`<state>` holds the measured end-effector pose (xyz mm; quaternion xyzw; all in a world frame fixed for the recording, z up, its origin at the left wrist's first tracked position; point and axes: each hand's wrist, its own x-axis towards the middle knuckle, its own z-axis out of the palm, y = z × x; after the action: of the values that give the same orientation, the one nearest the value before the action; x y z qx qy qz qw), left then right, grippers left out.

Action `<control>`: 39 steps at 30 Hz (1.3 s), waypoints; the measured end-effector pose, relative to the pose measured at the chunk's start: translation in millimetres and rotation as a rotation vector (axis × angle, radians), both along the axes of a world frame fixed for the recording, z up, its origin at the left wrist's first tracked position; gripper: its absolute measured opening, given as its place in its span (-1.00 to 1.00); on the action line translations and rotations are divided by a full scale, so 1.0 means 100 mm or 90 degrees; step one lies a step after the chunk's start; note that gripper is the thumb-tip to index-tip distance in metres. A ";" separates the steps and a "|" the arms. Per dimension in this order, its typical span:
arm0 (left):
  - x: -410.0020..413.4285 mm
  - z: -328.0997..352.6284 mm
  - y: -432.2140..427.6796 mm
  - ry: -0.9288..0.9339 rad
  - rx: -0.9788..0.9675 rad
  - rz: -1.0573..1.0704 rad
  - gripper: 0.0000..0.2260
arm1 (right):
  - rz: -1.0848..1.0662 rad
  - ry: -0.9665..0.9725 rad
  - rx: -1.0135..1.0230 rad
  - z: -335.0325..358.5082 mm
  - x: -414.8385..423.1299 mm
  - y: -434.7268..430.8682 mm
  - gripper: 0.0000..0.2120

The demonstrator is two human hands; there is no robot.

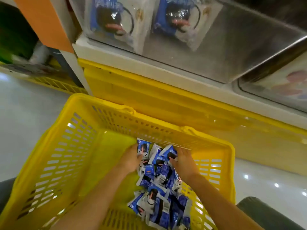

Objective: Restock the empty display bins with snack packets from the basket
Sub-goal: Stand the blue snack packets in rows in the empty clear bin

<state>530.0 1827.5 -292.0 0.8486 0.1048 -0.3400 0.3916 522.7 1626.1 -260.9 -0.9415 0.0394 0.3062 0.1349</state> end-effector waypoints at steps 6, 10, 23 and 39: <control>0.11 -0.16 -0.20 0.007 -0.064 0.182 -0.74 | -0.049 0.008 0.030 -0.07 0.02 -0.04 -0.51; 0.13 -0.19 -0.22 0.028 -0.035 0.159 -0.74 | -0.088 -0.002 0.036 -0.03 -0.02 -0.04 -0.62; -0.14 0.37 -0.11 0.054 -0.274 0.346 -0.83 | -0.396 0.038 0.407 0.42 -0.17 0.28 -0.47; -0.27 0.52 0.24 0.027 -0.310 0.368 -0.72 | -0.188 -0.012 0.233 0.03 0.01 0.28 -0.59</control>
<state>502.6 1851.9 -240.3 0.6588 0.2641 -0.2483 0.6592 523.7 1654.5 -258.2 -0.8883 0.1192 0.2761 0.3471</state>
